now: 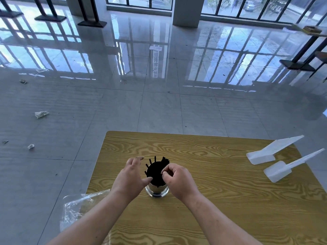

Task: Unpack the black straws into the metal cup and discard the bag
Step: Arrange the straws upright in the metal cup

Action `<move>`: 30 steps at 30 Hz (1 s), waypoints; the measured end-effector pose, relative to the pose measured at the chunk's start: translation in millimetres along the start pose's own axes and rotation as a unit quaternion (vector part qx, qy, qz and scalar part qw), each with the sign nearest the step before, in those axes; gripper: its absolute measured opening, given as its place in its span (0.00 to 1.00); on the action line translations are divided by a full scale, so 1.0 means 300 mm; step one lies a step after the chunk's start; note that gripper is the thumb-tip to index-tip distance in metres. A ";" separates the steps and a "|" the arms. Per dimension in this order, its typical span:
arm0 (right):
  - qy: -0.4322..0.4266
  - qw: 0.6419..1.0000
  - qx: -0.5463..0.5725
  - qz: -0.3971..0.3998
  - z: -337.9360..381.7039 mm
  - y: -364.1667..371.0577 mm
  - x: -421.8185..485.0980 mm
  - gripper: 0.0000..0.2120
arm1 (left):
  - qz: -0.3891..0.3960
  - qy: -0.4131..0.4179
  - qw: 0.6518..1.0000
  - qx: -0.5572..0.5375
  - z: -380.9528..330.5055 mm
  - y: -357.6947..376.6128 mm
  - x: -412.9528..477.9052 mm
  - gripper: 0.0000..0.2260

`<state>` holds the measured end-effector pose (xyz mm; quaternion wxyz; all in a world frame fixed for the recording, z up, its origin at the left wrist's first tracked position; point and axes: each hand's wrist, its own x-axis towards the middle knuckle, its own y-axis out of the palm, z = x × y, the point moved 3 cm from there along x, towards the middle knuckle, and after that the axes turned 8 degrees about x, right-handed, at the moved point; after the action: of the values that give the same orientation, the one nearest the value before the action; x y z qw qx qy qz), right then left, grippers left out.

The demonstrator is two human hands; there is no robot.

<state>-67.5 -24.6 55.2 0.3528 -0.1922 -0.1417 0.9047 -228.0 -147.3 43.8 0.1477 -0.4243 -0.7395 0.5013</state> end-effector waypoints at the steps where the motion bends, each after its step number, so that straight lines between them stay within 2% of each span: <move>1: 0.000 1.000 -0.001 0.001 0.001 -0.001 -0.001 0.06 | 0.007 -0.008 1.000 -0.003 -0.003 -0.001 0.008 0.39; 3: 0.002 1.000 -0.004 0.002 0.003 0.000 -0.002 0.06 | 0.018 -0.013 1.000 -0.006 -0.013 -0.004 0.029 0.35; 7: 0.004 1.000 -0.015 -0.002 0.002 0.001 -0.007 0.06 | 0.010 0.009 1.000 -0.001 -0.046 -0.019 0.057 0.07; 8: 0.005 1.000 -0.018 -0.001 0.000 -0.002 -0.008 0.06 | 0.004 0.011 1.000 0.000 -0.051 -0.024 0.059 0.03; 14: 0.013 1.000 -0.005 -0.006 0.005 -0.043 -0.011 0.06 | -0.029 0.042 0.998 0.031 -0.081 -0.135 0.075 0.03; 19: 0.016 0.999 0.045 -0.021 0.031 -0.076 -0.009 0.07 | -0.113 0.048 0.992 0.032 -0.126 -0.385 0.094 0.05; 22: 0.018 0.997 0.071 -0.013 0.057 -0.081 -0.015 0.09 | -0.129 0.027 0.989 -0.067 -0.131 -0.504 0.097 0.07; 24: 0.013 0.997 0.081 0.001 0.081 -0.080 -0.015 0.11 | -0.146 0.012 0.975 -0.168 -0.132 -0.535 0.101 0.06; 27: 0.018 0.988 0.141 0.066 0.132 -0.069 -0.004 0.15 | -0.108 -0.021 0.922 -0.371 -0.135 -0.490 0.101 0.05; 29: 0.057 0.961 0.254 0.090 0.161 -0.067 0.007 0.25 | -0.057 -0.055 0.876 -0.475 -0.129 -0.427 0.095 0.02; 30: 0.087 0.937 0.326 0.086 0.171 -0.072 0.014 0.31 | -0.036 -0.070 0.861 -0.502 -0.121 -0.393 0.092 0.02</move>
<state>-80.7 -12.5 107.9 0.3279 -0.1560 0.2098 0.9078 -277.5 -119.7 156.7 -0.1197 -0.3779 -0.9141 0.0852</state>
